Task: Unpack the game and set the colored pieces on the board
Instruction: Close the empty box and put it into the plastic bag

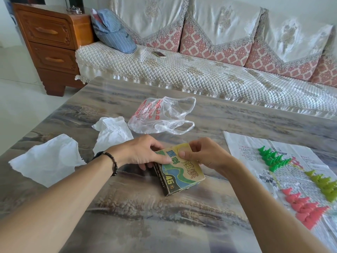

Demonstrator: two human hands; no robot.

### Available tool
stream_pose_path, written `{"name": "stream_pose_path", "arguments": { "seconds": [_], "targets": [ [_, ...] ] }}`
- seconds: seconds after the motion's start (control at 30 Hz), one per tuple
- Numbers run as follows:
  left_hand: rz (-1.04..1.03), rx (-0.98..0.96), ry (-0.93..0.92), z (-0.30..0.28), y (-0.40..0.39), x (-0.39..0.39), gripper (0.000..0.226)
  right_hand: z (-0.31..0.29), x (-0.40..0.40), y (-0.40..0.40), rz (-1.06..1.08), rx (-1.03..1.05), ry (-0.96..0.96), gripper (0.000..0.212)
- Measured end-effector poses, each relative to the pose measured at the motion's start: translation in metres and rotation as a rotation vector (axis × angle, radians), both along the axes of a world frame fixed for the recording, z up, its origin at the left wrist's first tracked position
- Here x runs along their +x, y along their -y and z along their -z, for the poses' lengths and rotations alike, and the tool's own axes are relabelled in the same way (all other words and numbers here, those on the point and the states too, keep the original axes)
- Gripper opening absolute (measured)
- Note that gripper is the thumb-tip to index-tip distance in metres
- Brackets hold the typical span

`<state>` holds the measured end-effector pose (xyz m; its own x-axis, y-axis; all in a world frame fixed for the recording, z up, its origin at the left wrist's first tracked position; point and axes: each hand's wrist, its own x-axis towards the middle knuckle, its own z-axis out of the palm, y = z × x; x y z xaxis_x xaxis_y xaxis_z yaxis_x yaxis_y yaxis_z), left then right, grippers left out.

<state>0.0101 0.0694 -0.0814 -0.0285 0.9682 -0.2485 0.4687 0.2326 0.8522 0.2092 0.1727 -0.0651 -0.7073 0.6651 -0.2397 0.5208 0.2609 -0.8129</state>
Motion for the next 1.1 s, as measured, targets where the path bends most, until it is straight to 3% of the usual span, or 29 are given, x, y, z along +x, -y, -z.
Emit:
{"name": "stream_pose_path", "arguments": {
  "seconds": [0.1,0.23,0.37,0.53,0.7,0.87,1.0,1.1],
  "targets": [
    [-0.011,-0.007,-0.088,0.003,0.001,0.002,0.023,0.009,-0.002,0.003,0.035,-0.046,-0.050,0.020],
    [-0.039,0.033,-0.382,-0.001,0.003,0.009,0.036,0.010,-0.013,-0.001,0.120,0.240,0.221,0.032],
    [-0.097,0.080,-0.485,0.001,0.020,0.014,0.066,0.002,-0.009,0.006,0.180,0.276,0.352,0.051],
    [-0.126,0.109,-0.342,0.006,0.037,0.025,0.052,-0.007,0.002,0.019,0.157,0.057,0.353,0.046],
    [-0.118,0.098,-0.266,0.005,0.048,0.020,0.048,-0.013,0.010,0.030,0.170,-0.199,0.175,0.024],
    [-0.171,0.135,-0.186,0.003,0.057,0.018,0.050,-0.015,-0.001,0.038,0.214,-0.172,0.014,0.020],
    [-0.312,0.194,-0.108,-0.018,0.058,-0.004,0.056,-0.029,-0.030,0.033,0.285,-0.193,-0.156,0.032],
    [-0.432,0.205,0.100,-0.039,0.058,-0.034,0.062,-0.042,-0.072,0.029,0.326,-0.241,-0.269,0.040]
  ]
}}
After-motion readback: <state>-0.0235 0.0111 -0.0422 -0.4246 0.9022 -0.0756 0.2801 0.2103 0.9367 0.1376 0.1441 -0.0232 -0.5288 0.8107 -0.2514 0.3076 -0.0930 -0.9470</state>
